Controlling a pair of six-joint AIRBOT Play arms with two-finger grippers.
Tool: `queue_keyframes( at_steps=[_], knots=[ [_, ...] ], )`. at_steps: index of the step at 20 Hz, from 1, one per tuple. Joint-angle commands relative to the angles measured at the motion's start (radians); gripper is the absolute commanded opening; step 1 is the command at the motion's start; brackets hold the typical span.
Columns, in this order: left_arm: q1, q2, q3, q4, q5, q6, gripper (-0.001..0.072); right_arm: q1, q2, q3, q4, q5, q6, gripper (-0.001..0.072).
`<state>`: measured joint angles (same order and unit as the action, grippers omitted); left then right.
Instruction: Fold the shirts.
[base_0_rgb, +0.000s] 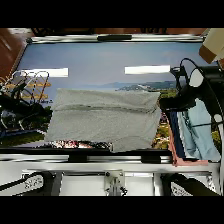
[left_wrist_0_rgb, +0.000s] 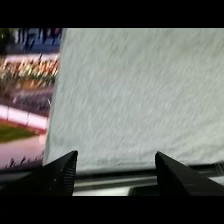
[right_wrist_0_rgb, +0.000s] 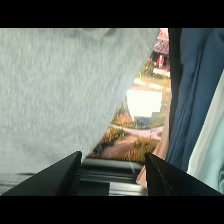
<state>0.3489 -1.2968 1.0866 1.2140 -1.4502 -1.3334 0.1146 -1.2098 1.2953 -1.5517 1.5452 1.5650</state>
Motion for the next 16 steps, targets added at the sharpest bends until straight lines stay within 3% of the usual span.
queue_keyframes(
  at_steps=[1,5,16],
  knots=[
    [0.116,0.048,-0.130,0.018,-0.001,0.075,0.0608,0.001,0.106,-0.026,0.023,0.035,-0.024,0.0508],
    [0.162,0.003,-0.190,0.018,0.082,0.160,0.0609,0.001,0.130,-0.026,0.025,0.025,-0.024,0.0507],
    [0.122,-0.119,-0.265,-0.017,0.117,0.228,0.0606,0.001,0.129,-0.026,0.035,0.013,0.010,0.0508]
  ],
)
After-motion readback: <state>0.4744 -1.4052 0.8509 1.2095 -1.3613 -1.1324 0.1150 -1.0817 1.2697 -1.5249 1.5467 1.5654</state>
